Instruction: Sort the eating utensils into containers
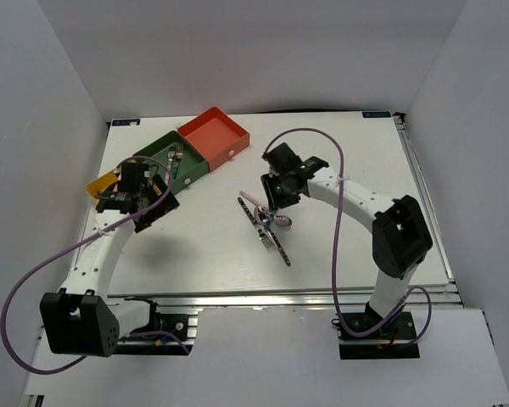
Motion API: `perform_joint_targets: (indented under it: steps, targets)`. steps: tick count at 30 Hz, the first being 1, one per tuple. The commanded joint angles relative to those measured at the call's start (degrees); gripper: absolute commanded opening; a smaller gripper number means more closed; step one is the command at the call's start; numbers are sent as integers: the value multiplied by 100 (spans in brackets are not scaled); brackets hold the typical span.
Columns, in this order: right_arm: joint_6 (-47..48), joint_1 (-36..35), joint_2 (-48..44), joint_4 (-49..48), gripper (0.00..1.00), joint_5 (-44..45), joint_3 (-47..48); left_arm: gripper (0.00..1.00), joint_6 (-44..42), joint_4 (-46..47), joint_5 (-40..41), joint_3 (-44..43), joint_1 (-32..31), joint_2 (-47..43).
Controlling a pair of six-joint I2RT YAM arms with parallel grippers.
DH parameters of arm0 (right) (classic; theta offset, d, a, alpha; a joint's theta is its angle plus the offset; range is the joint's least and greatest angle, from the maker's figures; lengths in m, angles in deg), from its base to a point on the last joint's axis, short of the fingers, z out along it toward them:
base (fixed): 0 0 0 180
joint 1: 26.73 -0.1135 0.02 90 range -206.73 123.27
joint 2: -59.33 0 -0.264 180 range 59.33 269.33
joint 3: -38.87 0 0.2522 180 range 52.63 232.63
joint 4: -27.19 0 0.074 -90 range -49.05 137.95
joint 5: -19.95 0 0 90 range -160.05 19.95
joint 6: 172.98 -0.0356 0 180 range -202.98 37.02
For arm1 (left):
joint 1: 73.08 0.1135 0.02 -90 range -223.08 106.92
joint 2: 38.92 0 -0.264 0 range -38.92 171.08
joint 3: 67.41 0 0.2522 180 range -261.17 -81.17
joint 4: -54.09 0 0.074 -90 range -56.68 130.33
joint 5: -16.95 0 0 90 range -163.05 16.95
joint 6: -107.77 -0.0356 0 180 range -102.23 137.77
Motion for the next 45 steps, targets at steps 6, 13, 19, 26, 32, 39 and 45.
perform_joint_targets:
  steps: [6,13,19,26,32,39,45]
  targets:
    - [-199,-731,81,-205,47,-106,-117,98,-31,-94,187,110,-352,-401]
    - [100,-943,853,-434,48,-212,233,98,-101,-33,46,4,-537,-260]
    - [311,-934,1794,-267,50,-89,1226,98,-136,-147,204,-48,-598,-207]
    - [504,-882,2340,-82,53,280,1939,98,-259,-340,468,-154,-678,-146]
    - [583,-838,2358,-20,53,245,2132,98,-303,-358,459,-145,-695,-111]
    - [733,-671,2621,-47,50,62,2176,98,-330,-279,363,-242,-695,-5]
    - [821,-679,2745,-38,35,-212,2027,98,-277,-305,328,-347,-704,39]
